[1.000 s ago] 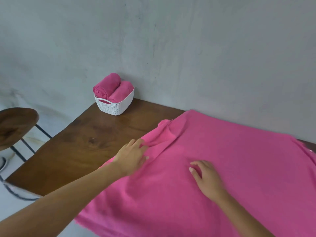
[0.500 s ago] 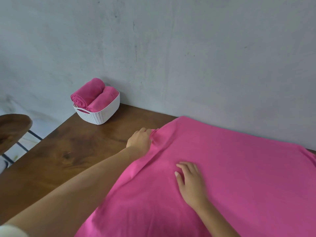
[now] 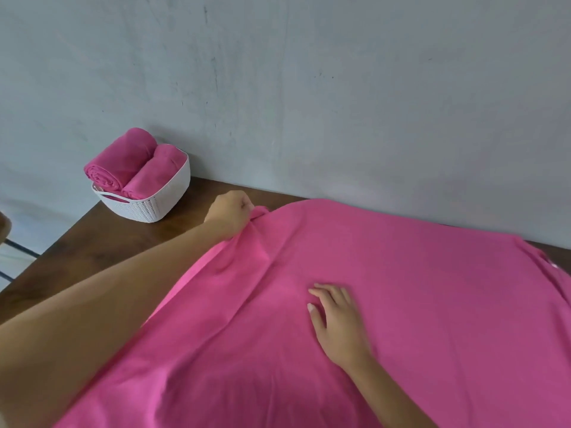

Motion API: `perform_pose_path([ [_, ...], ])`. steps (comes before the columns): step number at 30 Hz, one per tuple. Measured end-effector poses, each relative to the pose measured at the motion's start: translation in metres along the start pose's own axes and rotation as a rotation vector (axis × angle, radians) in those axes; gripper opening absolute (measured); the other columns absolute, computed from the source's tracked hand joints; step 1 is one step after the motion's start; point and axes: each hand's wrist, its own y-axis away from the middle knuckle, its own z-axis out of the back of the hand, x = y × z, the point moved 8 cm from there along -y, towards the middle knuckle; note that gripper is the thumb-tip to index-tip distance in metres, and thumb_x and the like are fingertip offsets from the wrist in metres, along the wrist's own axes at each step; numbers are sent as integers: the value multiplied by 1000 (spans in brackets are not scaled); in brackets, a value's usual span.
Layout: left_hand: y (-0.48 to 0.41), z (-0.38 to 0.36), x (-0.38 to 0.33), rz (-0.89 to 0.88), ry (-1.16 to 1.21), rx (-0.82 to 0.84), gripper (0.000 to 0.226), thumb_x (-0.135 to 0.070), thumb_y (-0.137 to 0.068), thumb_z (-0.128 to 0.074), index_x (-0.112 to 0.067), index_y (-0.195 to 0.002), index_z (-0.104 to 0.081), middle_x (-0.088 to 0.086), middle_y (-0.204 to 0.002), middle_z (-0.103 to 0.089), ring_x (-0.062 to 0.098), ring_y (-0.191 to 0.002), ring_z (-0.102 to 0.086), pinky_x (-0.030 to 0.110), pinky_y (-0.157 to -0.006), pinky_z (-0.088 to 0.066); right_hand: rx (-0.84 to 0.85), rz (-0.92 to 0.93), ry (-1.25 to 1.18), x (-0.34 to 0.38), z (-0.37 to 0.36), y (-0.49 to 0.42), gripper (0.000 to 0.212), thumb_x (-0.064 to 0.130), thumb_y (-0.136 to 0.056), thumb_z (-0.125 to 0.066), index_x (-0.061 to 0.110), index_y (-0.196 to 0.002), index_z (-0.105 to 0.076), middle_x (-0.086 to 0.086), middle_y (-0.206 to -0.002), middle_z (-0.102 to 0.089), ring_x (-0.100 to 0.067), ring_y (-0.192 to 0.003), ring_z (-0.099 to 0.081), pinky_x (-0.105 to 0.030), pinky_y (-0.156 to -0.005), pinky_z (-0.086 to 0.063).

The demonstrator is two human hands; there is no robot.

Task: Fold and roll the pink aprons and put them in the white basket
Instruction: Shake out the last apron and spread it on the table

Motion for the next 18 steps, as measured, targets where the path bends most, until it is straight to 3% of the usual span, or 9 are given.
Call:
perform_pose_path([
  [5, 18, 45, -8, -218, 105, -121, 13, -16, -97, -56, -15, -87, -64, -8, -82, -66, 9, -76, -60, 31, -69, -47, 3, -11, 27, 4, 2, -1, 31, 34, -100, -56, 26, -129, -63, 16, -132, -54, -6, -123, -44, -27, -108, -40],
  [9, 62, 47, -10, -445, 170, -148, 13, -15, -98, -61, -22, -87, -62, -15, -84, -62, 1, -78, -57, 17, -69, -41, -5, -14, 39, 6, 4, -2, 29, 33, -98, -58, 26, -126, -64, 16, -130, -55, -6, -121, -46, -27, -107, -40],
  [13, 117, -4, 11, -650, 46, -36, 13, -11, -95, -62, -24, -90, -60, -13, -88, -58, 9, -81, -52, 25, -79, -43, -37, -52, -88, 3, 9, -9, 21, 26, -97, -63, 26, -118, -67, 18, -119, -59, -4, -114, -51, -28, -103, -43],
  [16, 148, -38, 32, -674, -14, 22, 11, -27, -98, -52, -25, -91, -61, -13, -90, -60, 8, -86, -51, 20, -83, -42, -131, -189, -249, -3, 24, -22, 21, 20, -98, -62, 26, -118, -65, 17, -111, -63, -3, -106, -58, -31, -97, -50],
  [18, 157, -50, 40, -661, -32, 26, 17, -33, -99, -49, -26, -91, -62, -13, -90, -60, 9, -86, -52, 18, -79, -40, -187, -172, -222, 3, 39, -34, 22, 19, -99, -59, 24, -120, -64, 17, -112, -61, -3, -108, -56, -27, -97, -48],
])
